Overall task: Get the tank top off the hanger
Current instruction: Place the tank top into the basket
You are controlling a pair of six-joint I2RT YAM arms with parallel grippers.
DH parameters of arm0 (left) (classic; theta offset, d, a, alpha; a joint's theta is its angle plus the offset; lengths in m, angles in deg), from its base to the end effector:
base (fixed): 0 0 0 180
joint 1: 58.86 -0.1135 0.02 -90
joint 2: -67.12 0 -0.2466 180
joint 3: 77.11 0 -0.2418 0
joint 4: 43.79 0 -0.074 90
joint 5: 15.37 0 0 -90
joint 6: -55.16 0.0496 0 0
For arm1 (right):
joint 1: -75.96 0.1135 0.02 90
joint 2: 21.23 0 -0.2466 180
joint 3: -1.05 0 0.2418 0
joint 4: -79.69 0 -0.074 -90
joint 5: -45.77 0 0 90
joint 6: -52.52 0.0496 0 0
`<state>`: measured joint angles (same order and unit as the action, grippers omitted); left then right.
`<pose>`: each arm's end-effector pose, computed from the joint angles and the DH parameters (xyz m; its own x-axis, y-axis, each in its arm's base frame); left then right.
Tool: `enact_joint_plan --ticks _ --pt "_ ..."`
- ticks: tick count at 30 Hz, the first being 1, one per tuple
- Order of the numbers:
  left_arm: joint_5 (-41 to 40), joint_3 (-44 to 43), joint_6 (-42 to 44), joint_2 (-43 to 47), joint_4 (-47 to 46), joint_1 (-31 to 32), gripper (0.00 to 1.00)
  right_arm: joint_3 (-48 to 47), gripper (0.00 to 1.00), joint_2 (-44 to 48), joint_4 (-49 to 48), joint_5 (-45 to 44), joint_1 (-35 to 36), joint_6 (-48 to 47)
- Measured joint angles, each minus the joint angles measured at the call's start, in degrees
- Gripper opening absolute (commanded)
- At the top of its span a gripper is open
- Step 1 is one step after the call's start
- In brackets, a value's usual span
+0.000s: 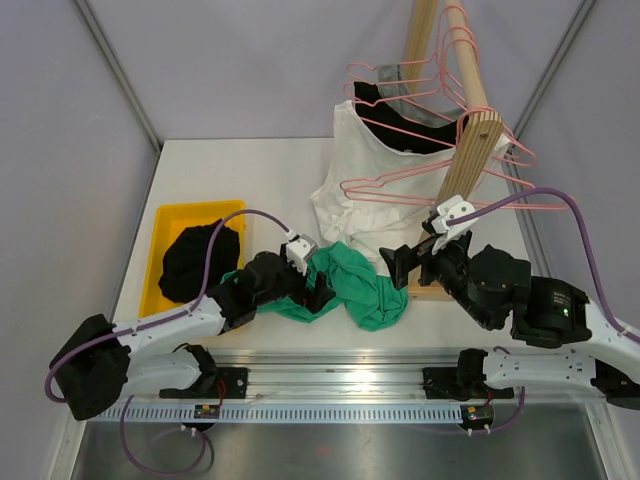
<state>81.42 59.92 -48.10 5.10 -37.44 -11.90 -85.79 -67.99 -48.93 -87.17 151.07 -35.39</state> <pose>0.1624 -0.1825 0.1995 -0.4681 0.1676 -0.8676 0.7102 0.6556 -0.2566 0.0697 0.1307 0.4272 -0.0699 -0.1588 -0.9848 -0.5336 0.8401 -0.0976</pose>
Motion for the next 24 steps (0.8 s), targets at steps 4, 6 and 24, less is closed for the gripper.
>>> enact_joint_plan --ticks 4,6,24 --pt "-0.6 1.6 -0.6 -4.8 -6.9 4.1 0.99 0.0 0.99 -0.2 0.0 -0.1 0.0 0.4" --pt "-1.0 1.6 -0.5 -8.0 -10.0 5.7 0.99 0.0 0.99 -0.2 0.0 -0.1 0.0 0.5" --pt "-17.2 0.8 4.6 -30.2 -25.8 9.0 0.99 0.1 0.99 5.0 0.1 -0.1 0.0 0.8"
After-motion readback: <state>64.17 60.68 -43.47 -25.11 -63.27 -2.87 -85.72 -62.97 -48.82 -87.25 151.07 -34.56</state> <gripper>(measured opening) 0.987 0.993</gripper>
